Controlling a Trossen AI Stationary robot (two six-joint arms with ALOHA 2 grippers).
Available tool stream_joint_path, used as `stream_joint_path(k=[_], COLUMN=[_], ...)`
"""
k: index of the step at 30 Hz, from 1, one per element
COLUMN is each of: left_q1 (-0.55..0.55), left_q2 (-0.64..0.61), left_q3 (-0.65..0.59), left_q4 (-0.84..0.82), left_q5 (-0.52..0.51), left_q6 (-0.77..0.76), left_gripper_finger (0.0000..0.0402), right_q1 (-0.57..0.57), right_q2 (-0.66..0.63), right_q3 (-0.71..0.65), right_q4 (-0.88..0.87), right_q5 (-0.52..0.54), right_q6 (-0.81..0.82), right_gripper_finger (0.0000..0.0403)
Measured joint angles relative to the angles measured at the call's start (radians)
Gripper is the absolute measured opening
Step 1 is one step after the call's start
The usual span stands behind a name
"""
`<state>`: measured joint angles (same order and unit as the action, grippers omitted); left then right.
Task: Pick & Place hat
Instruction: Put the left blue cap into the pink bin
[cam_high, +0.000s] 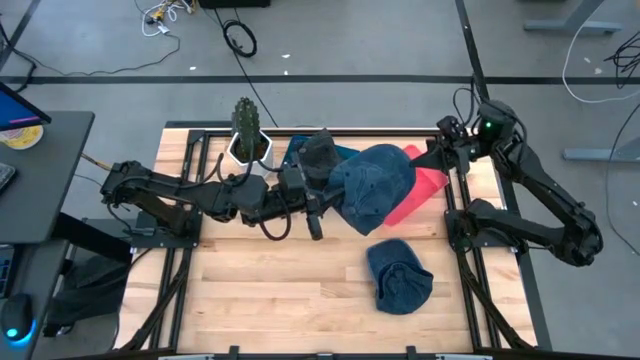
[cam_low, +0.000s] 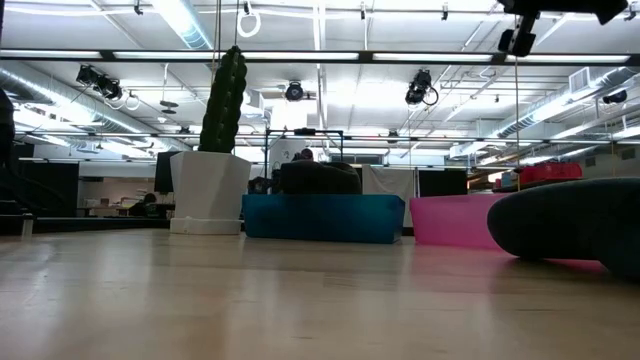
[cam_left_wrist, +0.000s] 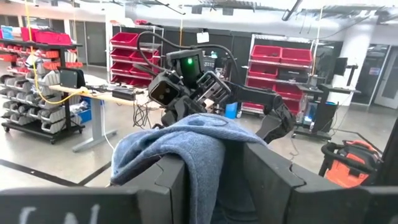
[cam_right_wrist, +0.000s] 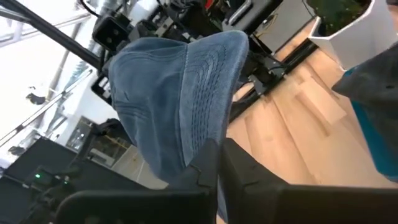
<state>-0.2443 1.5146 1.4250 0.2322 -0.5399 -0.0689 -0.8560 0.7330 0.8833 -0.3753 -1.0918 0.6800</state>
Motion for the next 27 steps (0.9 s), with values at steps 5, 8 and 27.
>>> stream_joint_path(k=[5, 8, 27], left_q1=[0.017, 0.041, 0.164], left_q2=[0.005, 0.021, 0.089], left_q3=[0.002, 0.002, 0.002], left_q4=[0.015, 0.033, 0.056], left_q5=[0.002, 0.020, 0.008], left_q6=[-0.005, 0.027, 0.027], left_gripper_finger=[0.0142, 0.0142, 0.0245], right_q1=[0.013, 0.030, 0.054], right_q2=[0.009, 0.020, 0.045], right_q3=[0.000, 0.000, -0.001], right_q4=[0.169, 0.276, 0.308], right_q5=[-0.016, -0.016, -0.042], right_q6=[0.125, 0.209, 0.248], right_gripper_finger=[0.0000, 0.0000, 0.0000])
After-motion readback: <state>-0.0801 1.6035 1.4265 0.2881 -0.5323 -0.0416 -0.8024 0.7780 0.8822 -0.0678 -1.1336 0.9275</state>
